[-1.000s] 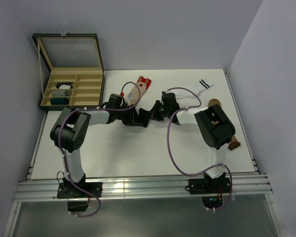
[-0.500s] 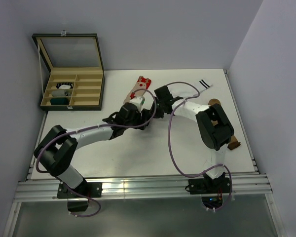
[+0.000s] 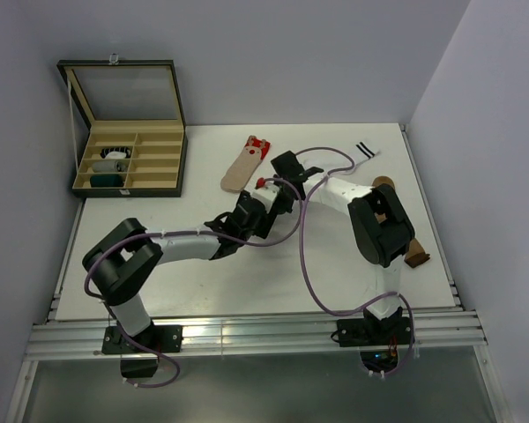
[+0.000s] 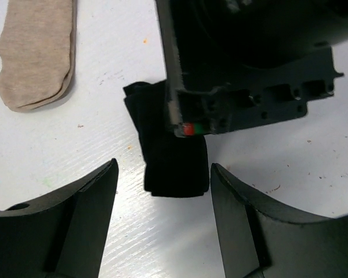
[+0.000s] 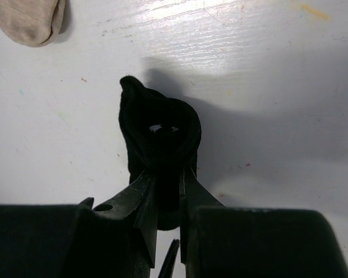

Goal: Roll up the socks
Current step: Roll the sock at the center of the board, then pick up the sock at the center of the board.

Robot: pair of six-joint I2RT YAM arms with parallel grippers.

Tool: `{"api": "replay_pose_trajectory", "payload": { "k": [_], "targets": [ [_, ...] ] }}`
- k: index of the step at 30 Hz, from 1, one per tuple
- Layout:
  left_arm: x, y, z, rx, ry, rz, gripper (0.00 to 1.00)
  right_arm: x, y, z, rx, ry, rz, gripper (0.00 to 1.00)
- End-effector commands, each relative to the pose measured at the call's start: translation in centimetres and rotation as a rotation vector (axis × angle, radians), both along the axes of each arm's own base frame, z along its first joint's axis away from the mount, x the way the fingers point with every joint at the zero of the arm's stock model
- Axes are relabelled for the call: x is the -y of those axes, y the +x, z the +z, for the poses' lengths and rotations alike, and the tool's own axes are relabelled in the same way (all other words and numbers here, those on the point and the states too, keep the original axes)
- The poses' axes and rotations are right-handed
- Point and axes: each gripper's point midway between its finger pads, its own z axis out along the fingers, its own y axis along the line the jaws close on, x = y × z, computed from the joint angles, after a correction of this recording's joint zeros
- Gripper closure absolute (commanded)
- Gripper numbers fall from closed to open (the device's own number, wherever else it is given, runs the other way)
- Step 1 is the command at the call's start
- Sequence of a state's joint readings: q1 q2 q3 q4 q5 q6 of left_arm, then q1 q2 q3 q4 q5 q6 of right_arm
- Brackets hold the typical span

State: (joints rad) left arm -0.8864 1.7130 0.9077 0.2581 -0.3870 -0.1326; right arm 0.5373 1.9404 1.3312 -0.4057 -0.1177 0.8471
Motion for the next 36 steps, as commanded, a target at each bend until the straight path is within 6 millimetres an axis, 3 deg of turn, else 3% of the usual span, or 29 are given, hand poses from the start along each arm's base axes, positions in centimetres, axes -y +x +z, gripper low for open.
{"api": "replay_pose_trajectory", "payload": {
  "k": [1,5,15,24,27,30,31,36],
  "targets": [
    [1.5,0.5,1.5,0.084,-0.007,-0.024,0.31,0.2,-0.4,-0.6,-0.045,-0.037,-0.009,1.00],
    [2.2,-0.3,0.4,0.060,0.002,-0.041,0.31,0.0,-0.5,-0.6,-0.053,-0.034,-0.005,1.00],
    [1.7,0.6,-3.7,0.003,0.132,0.008,0.36,-0.4,-0.7,-0.6,-0.067,-0.012,0.005,1.00],
    [0.9,1.6,-5.9,-0.016,0.226,0.072,0.51,-0.8,-1.3,-0.9,-0.084,0.006,0.020,1.00],
    [0.4,1.4,-6.8,-0.035,0.261,0.084,0.65,-0.8,-1.4,-0.7,-0.081,0.010,0.023,1.00],
    [-0.1,1.1,-7.5,-0.053,0.283,0.093,0.91,-1.0,-1.3,-0.3,-0.077,0.019,0.026,1.00],
    [-0.3,1.0,-7.7,-0.058,0.290,0.096,0.99,-1.1,-1.1,0.1,-0.071,0.027,0.027,0.98],
    [-0.6,0.4,-7.5,-0.070,0.280,0.083,0.99,-0.8,-0.1,2.0,-0.030,0.054,0.006,0.63]
  ]
}}
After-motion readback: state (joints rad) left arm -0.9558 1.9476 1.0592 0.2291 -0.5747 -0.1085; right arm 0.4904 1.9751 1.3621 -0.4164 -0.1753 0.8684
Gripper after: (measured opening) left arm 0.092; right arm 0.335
